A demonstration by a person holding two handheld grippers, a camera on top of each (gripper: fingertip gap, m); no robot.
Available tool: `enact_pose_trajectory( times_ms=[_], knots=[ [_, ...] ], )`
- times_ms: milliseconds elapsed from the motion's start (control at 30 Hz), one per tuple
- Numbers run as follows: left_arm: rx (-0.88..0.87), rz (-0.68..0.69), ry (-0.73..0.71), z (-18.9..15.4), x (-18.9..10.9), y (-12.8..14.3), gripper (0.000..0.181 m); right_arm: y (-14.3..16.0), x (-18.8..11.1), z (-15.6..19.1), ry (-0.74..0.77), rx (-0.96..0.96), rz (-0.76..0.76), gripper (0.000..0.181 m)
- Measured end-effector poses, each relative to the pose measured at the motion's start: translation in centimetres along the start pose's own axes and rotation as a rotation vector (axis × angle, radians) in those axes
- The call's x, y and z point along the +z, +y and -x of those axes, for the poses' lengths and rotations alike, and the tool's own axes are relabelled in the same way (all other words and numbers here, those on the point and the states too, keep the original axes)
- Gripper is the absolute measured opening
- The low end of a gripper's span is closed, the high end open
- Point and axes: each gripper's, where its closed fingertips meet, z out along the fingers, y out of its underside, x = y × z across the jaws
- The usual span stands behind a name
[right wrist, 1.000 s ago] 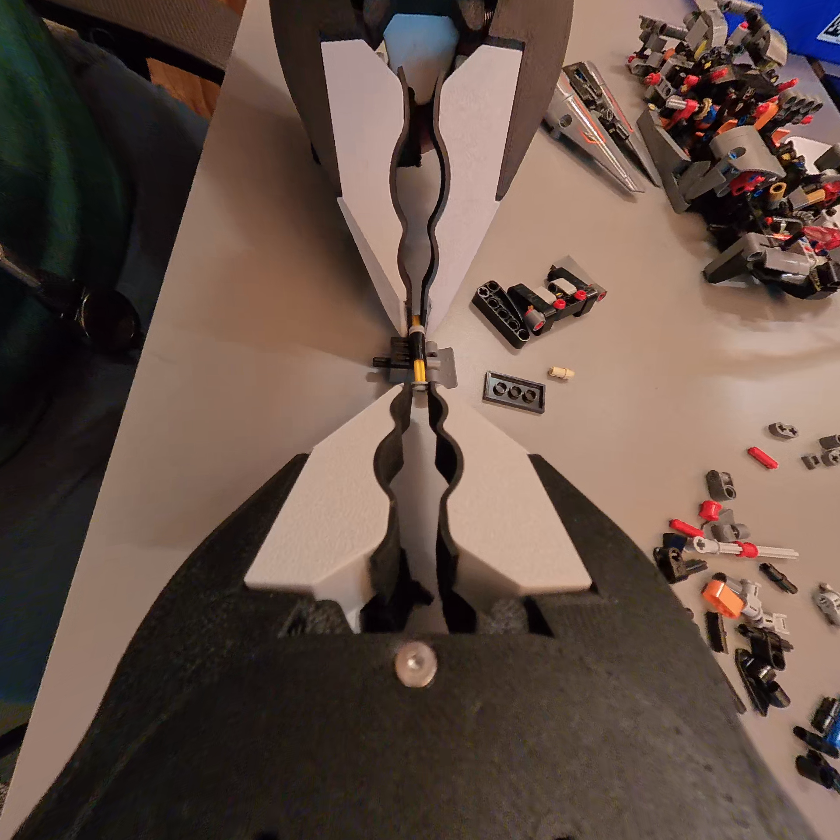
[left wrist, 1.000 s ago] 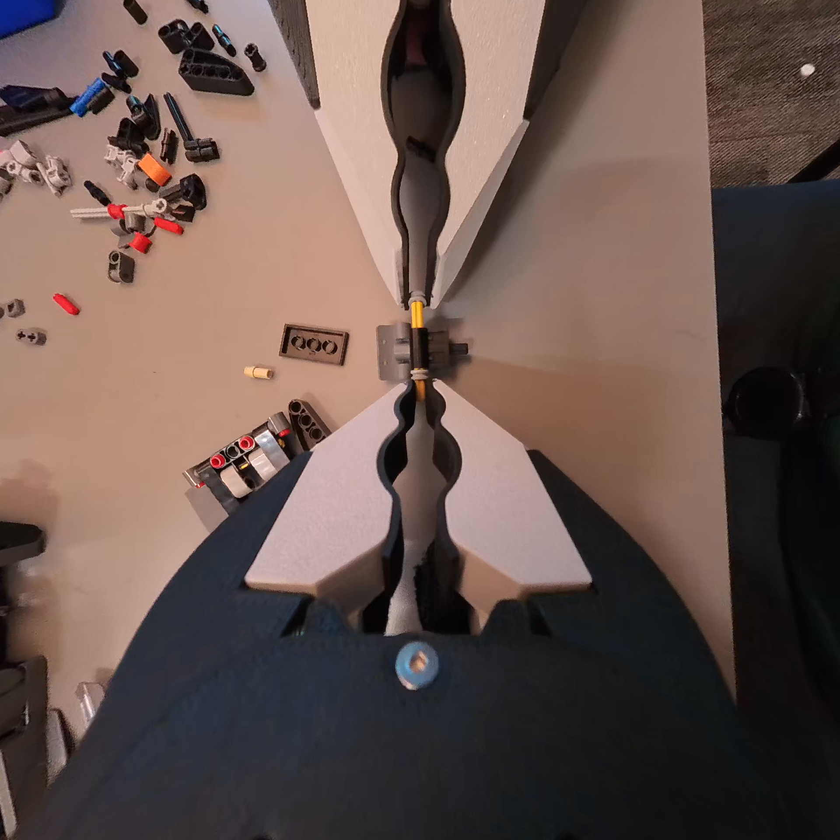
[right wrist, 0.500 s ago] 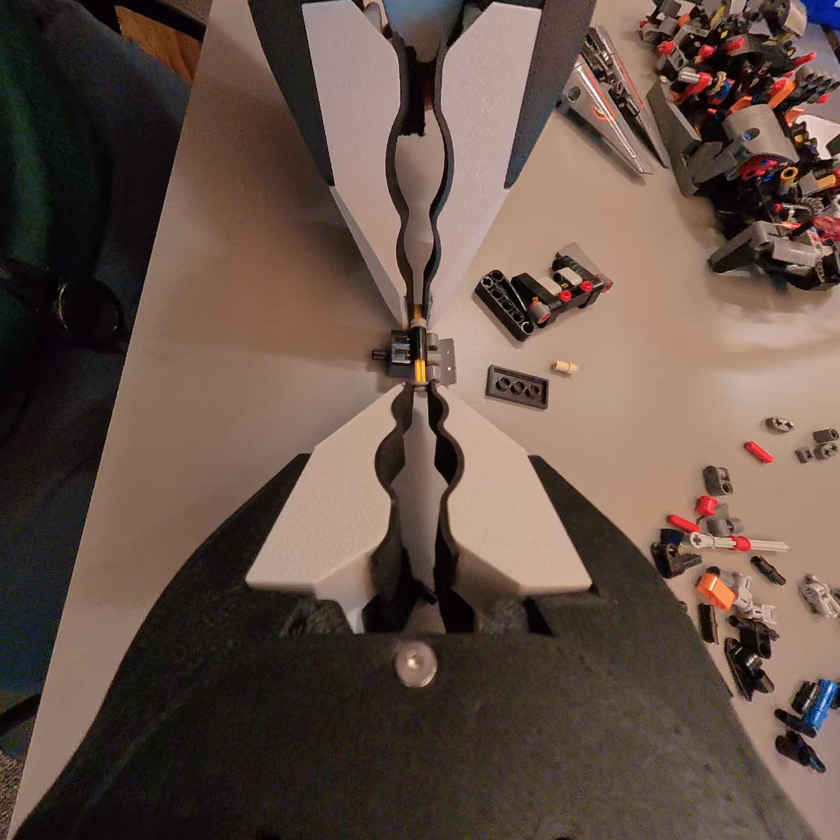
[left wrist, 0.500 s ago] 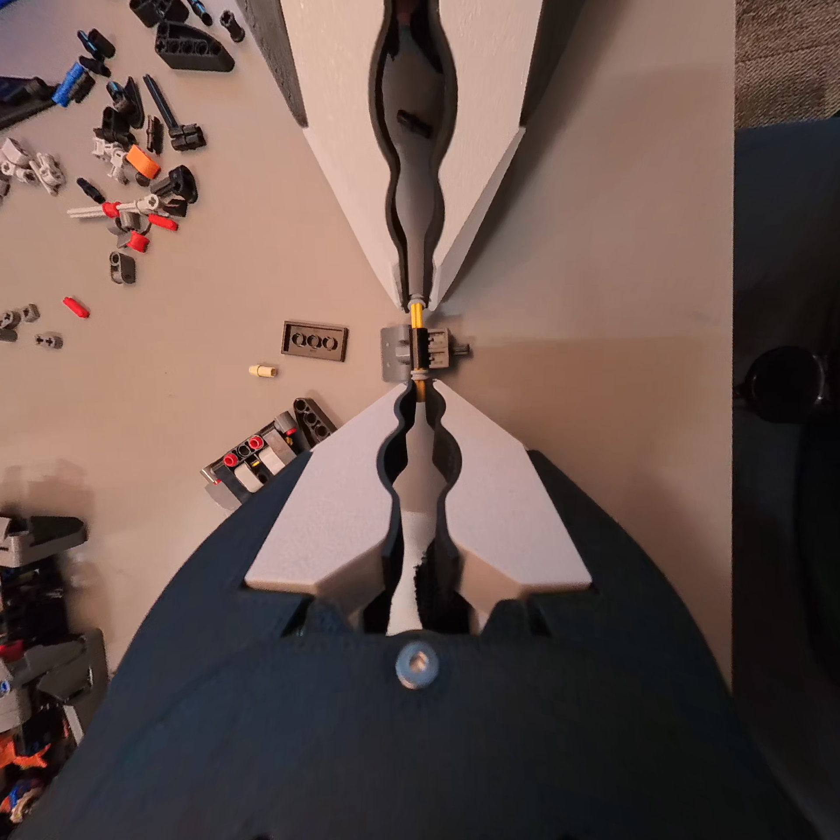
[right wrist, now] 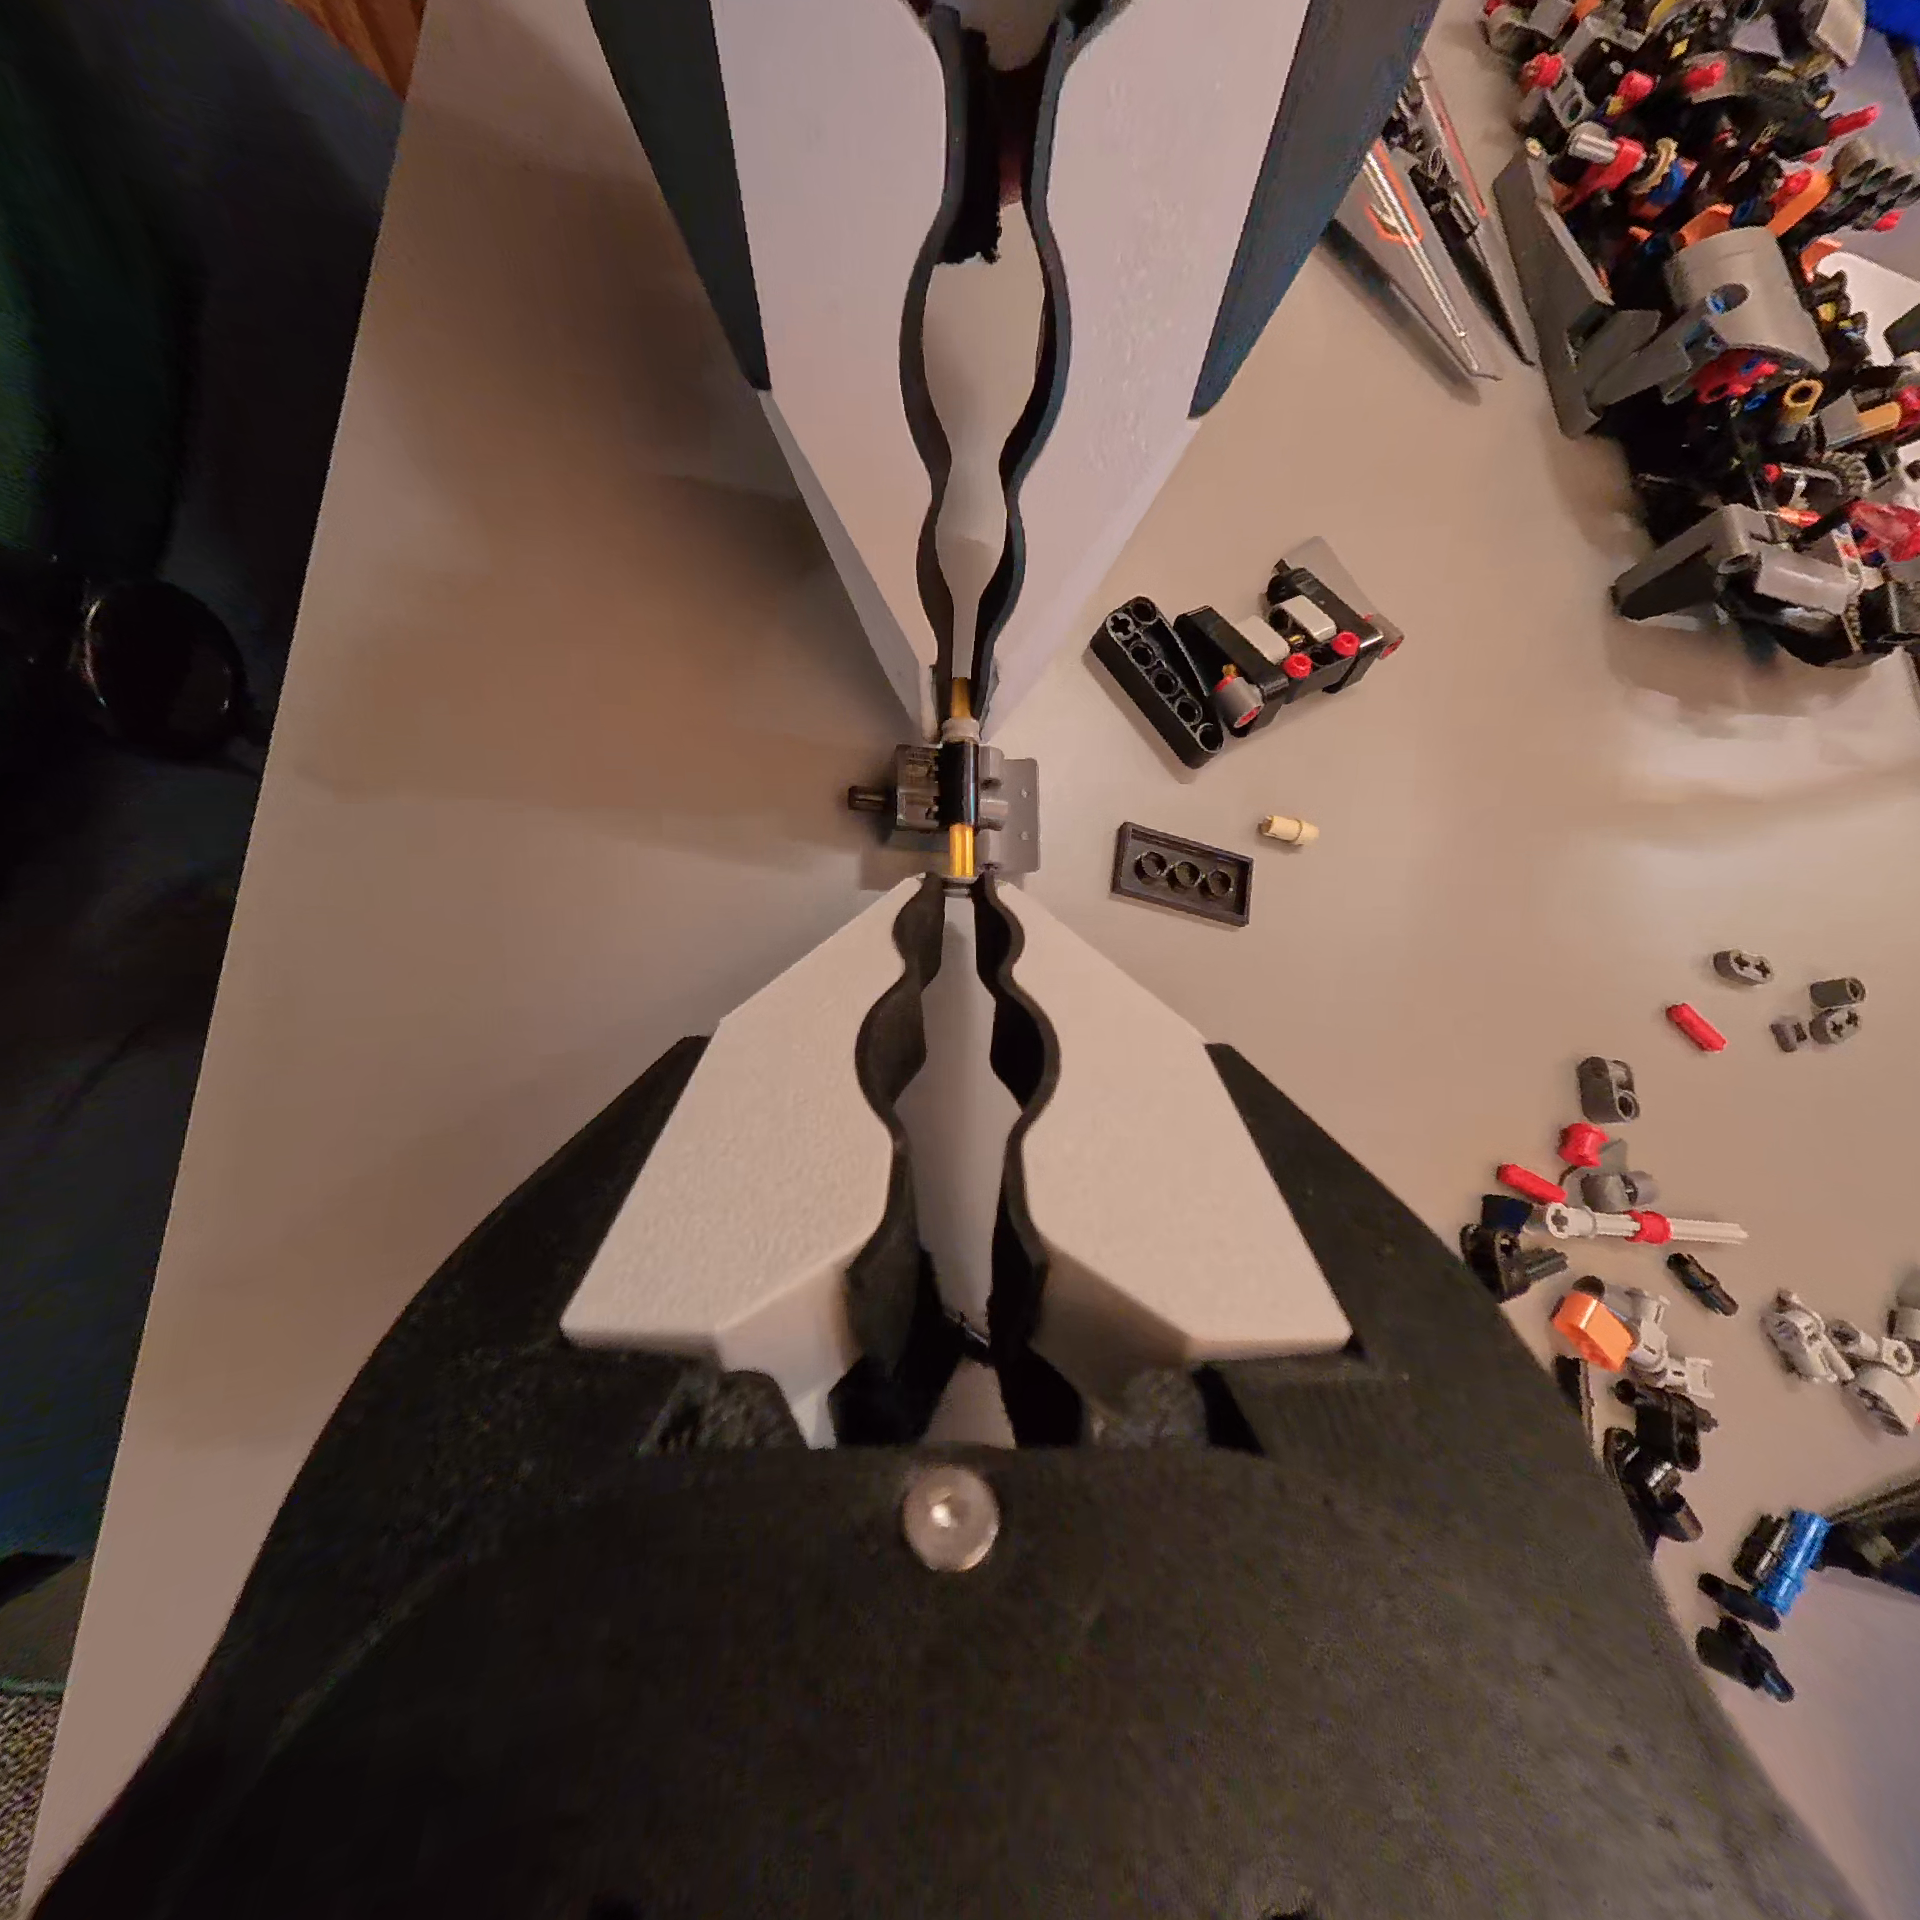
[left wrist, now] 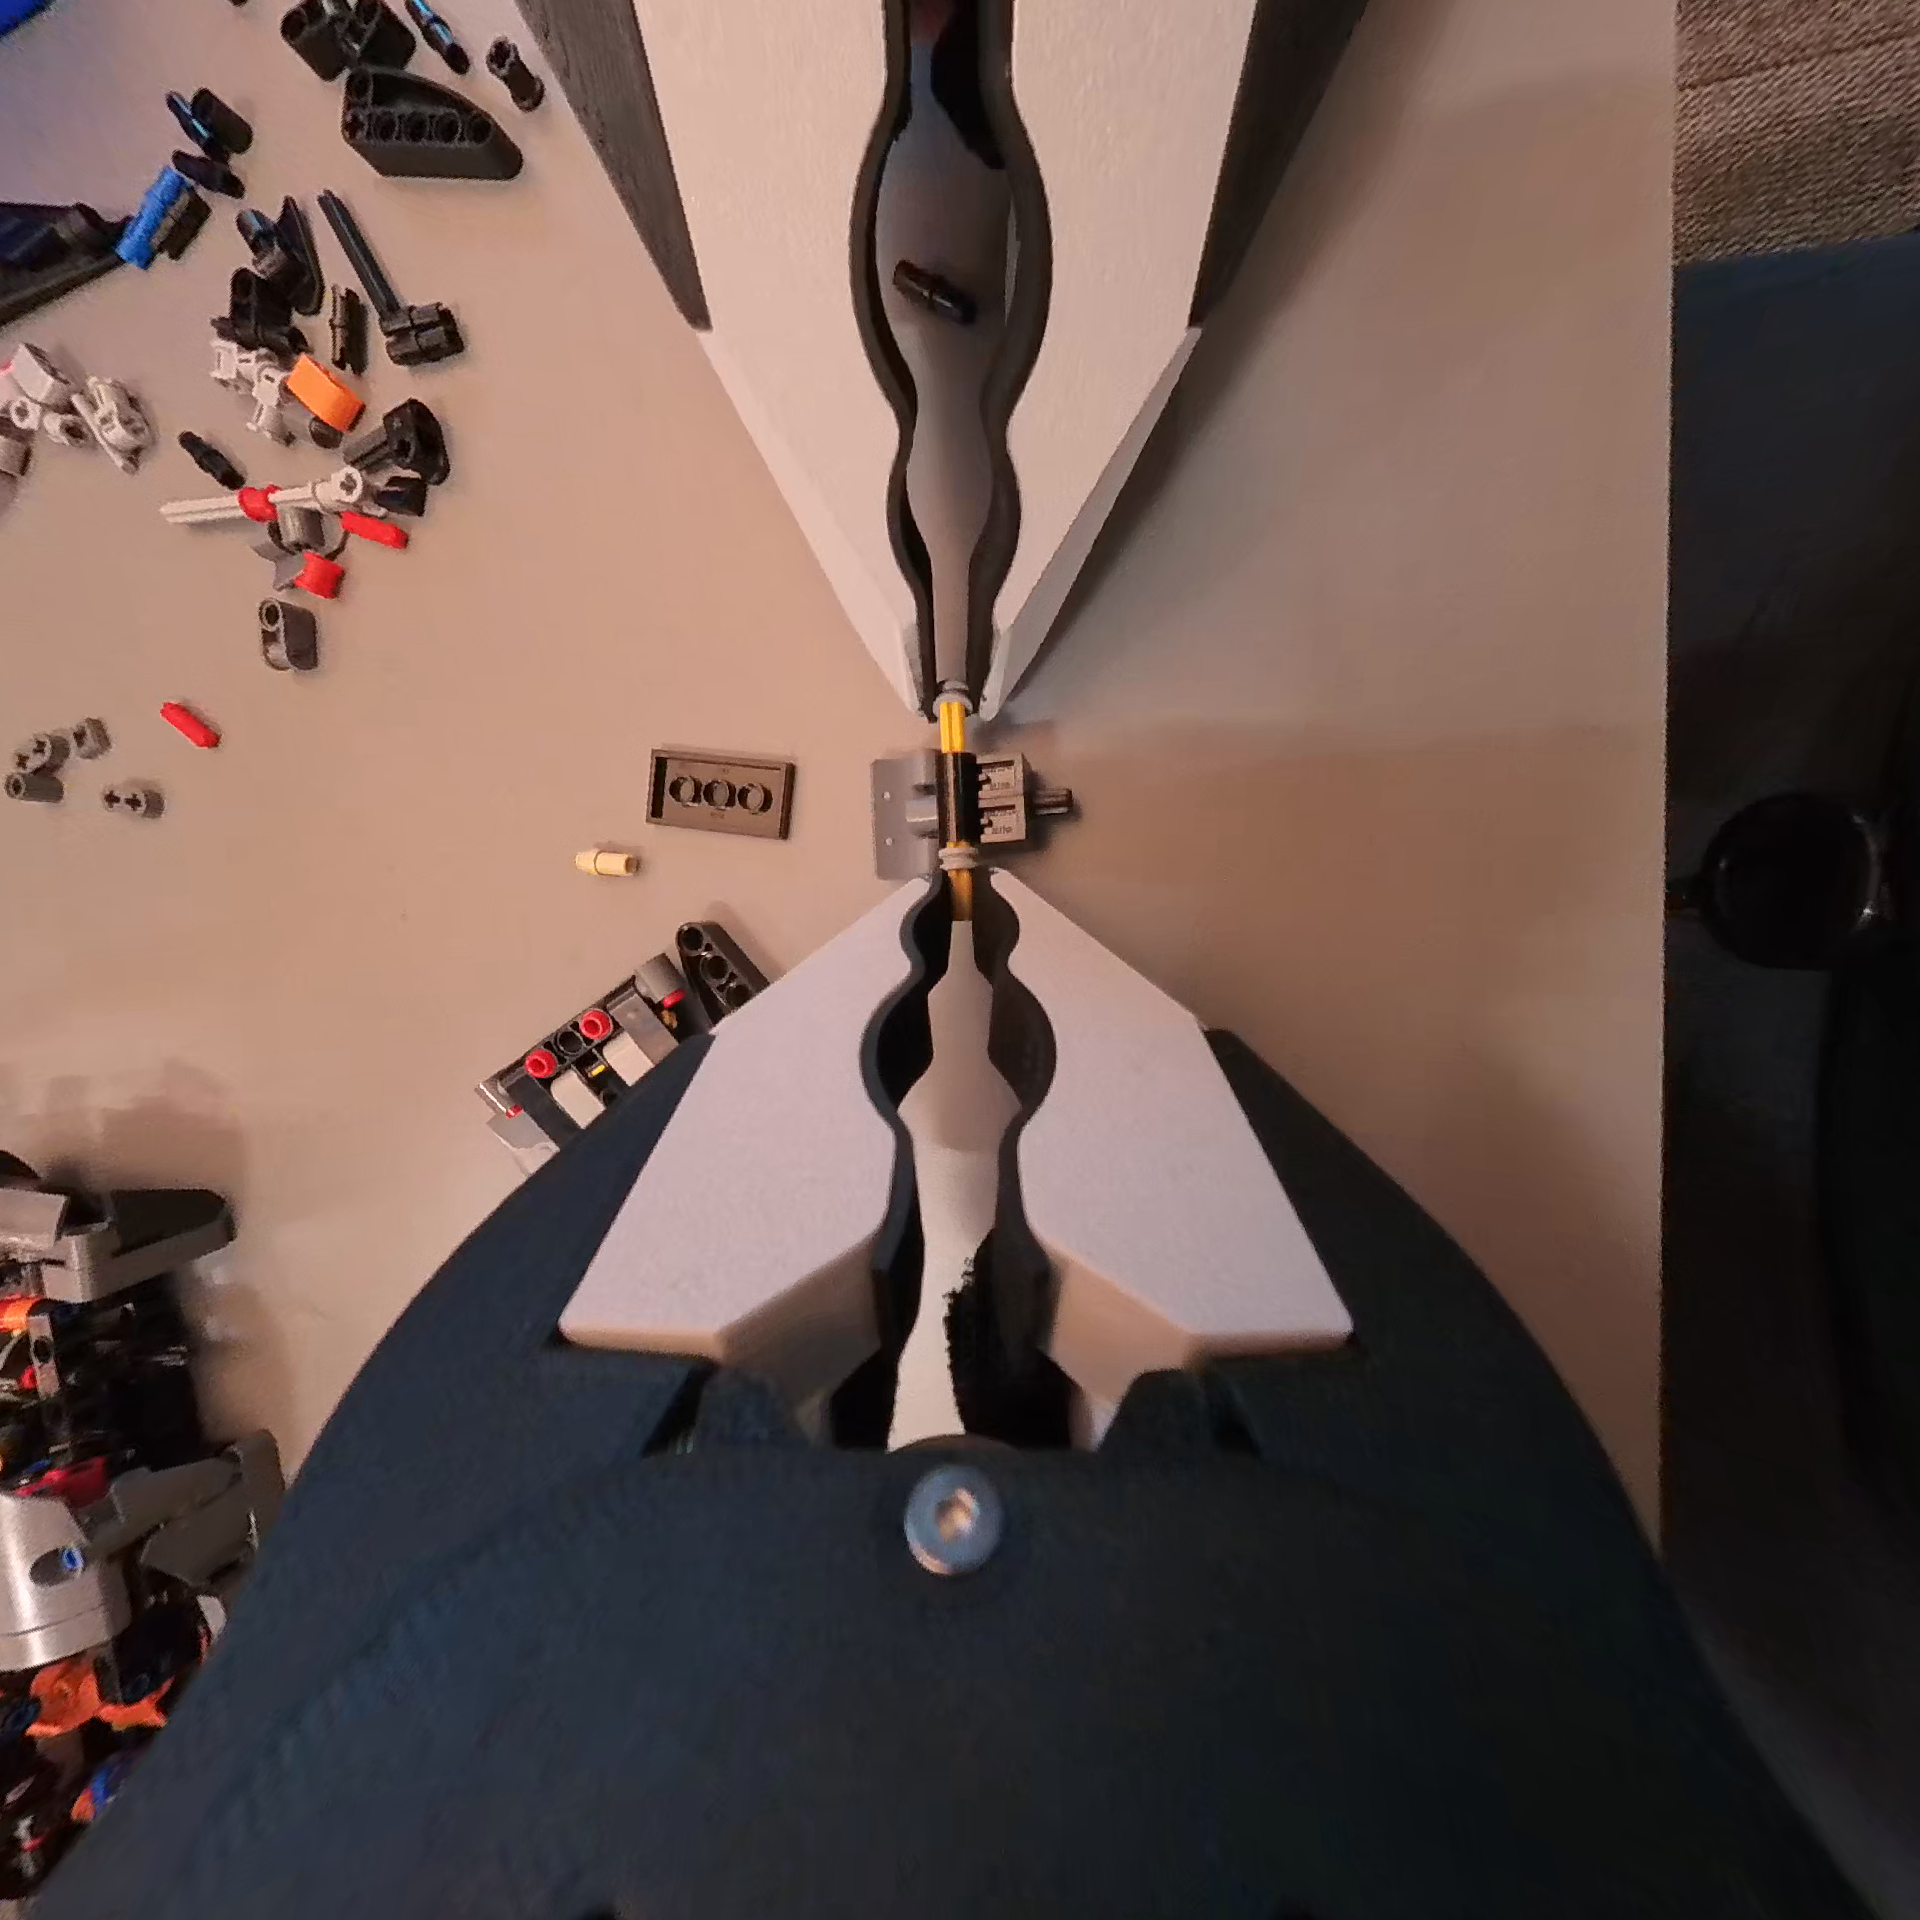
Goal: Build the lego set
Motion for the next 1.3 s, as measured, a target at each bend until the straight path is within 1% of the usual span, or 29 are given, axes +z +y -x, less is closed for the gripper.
enact_pose_trajectory(
  times_ms=[167, 767, 1300],
  knots=[
    [0.012, 0.018, 0.006, 0.1, -0.1, -0.1, 0.002, 0.1, 0.1, 0.0, 0.008, -0.008, 0.015, 0.004],
    [-0.017, -0.008, 0.057, 0.0, -0.3, -0.6, 0.001, 0.4, 0.2, 0.2, -0.008, -0.006, 0.013, 0.003],
    [-0.005, -0.014, 0.111, 0.1, -0.3, -1.1, 0.001, 0.6, 0.2, 0.4, -0.025, 0.001, 0.008, 0.003]
  ],
)
